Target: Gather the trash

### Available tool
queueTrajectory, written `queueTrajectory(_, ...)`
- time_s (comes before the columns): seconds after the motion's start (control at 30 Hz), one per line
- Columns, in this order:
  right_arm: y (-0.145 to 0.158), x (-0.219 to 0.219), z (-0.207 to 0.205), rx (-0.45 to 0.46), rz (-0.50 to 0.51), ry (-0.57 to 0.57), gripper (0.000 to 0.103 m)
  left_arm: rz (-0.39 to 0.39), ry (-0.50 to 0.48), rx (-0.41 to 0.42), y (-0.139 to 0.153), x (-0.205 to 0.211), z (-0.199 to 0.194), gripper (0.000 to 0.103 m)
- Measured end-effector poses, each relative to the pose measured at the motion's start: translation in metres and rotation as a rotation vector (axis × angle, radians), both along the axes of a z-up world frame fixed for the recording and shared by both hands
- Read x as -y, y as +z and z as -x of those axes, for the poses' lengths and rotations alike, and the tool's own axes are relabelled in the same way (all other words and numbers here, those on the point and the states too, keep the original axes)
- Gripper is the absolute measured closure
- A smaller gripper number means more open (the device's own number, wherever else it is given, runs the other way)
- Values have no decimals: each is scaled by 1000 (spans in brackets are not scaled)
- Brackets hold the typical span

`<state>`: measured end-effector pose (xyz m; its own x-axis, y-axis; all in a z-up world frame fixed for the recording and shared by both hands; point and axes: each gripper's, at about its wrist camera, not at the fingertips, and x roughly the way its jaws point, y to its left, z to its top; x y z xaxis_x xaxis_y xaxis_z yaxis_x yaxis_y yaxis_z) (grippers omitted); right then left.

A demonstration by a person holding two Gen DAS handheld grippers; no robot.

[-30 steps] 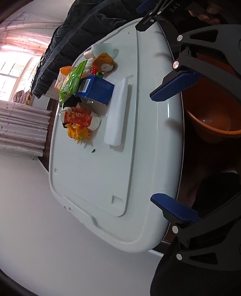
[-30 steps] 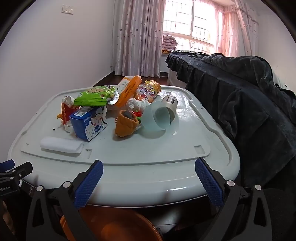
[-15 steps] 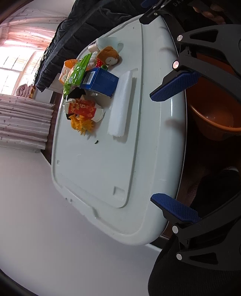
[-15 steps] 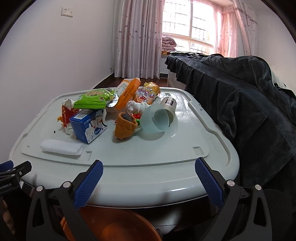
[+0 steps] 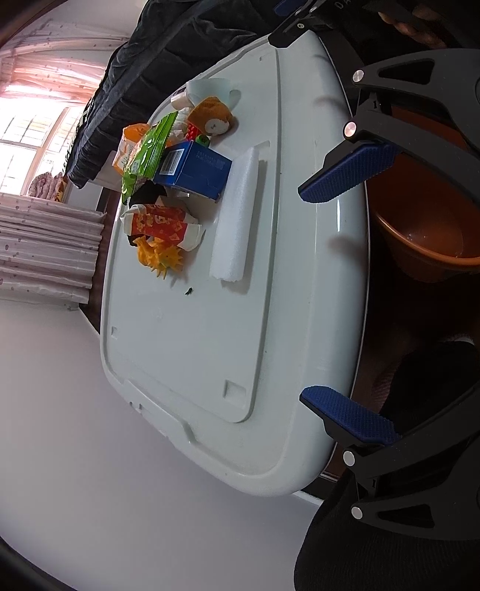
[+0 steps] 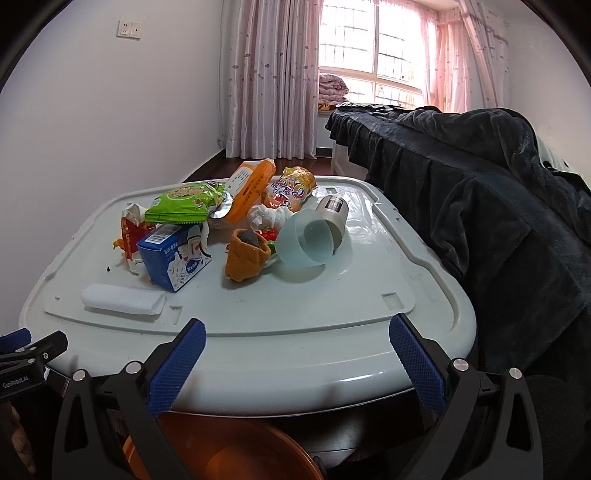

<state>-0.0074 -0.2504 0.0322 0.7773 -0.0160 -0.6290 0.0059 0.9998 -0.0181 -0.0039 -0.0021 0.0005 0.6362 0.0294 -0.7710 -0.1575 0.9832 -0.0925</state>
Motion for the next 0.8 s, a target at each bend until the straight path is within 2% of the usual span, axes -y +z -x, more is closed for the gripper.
queueTrajectory(0.8,0,2,2,-1,-6,13,5,18,-12,-10,-2,1,-1,6)
